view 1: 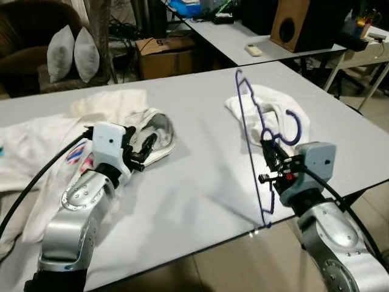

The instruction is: Hang hanger

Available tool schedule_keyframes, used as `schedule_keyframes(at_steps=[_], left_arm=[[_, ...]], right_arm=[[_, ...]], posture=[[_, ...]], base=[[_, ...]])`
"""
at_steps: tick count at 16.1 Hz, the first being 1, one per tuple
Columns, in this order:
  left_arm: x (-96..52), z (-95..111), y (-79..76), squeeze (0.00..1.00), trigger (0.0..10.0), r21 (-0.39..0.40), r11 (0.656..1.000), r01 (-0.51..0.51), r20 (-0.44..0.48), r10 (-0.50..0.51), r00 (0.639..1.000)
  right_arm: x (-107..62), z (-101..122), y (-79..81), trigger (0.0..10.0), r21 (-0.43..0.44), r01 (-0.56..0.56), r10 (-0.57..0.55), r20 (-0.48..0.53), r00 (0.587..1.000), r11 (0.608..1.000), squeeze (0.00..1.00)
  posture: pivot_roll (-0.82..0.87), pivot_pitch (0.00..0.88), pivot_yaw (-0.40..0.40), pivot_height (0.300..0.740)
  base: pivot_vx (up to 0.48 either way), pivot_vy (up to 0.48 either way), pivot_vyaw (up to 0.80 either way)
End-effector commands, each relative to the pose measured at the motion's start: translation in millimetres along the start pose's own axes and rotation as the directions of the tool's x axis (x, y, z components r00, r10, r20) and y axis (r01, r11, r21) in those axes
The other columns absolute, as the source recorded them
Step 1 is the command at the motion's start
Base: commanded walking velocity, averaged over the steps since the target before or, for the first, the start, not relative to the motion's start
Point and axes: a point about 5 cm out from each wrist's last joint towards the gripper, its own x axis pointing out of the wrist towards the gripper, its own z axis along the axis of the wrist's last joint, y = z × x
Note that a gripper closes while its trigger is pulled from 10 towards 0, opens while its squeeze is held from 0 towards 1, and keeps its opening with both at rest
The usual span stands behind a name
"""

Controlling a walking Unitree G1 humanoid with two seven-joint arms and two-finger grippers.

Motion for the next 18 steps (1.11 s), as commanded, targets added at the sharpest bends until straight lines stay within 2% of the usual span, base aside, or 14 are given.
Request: schedule_keyframes(at_steps=[1, 8, 10, 13, 17, 18], left_arm=[[-3.1, 1.7, 3.3, 0.0, 10.0, 0.015, 1.0, -0.021, 0.005, 0.021, 1.0], [-5.8, -1.4, 2.7, 0.0, 10.0, 0.018, 1.0, -0.021, -0.004, 0.021, 1.0], [-5.2, -1.1, -0.8, 0.0, 10.0, -0.007, 1.0, -0.009, 0.021, 0.009, 1.0], [-6.2, -6.3, -7.5, 0.0, 10.0, 0.062, 0.998, 0.019, -0.006, -0.018, 1.0], [-9.2, -9.0, -5.5, 0.0, 10.0, 0.062, 0.998, 0.01, -0.013, -0.009, 1.0], [-10.5, -10.9, -3.7, 0.0, 10.0, 0.046, 0.999, -0.002, -0.02, 0.003, 1.0]], right_arm=[[3.2, -3.5, -0.1, 10.0, 0.006, -0.007, 0.007, -0.008, 1.0, 1.0, 0.0], [1.8, -13.3, 0.4, 10.0, -0.012, -0.009, 0.009, -0.014, 1.0, 1.0, 0.0], [-0.1, -13.5, 0.1, 10.0, -0.02, -0.005, 0.005, -0.005, 1.0, 1.0, 0.0], [-1.1, -12.9, 0.3, 10.0, -0.023, -0.006, 0.006, 0.004, 1.0, 1.0, 0.0], [-1.3, -14.0, -0.9, 10.0, -0.031, -0.008, 0.008, 0.007, 1.0, 0.999, 0.0], [-1.7, -14.7, -1.8, 10.0, -0.03, -0.011, 0.011, 0.004, 1.0, 1.0, 0.0]], posture=[[-0.15, 0.0, 0.012, 0.74], [-0.14, 0.0, 0.019, 0.74], [-0.15, 0.0, 0.027, 0.74], [-0.15, 0.0, 0.03, 0.74], [-0.14, 0.0, 0.033, 0.74], [-0.14, 0.0, 0.033, 0.74]], base=[[0.0, 0.319, 0.0], [0.0, 0.319, 0.0], [0.0, 0.0, 0.0], [0.0, -0.48, 0.0], [0.0, -0.48, 0.0], [0.0, 0.0, 0.0]])
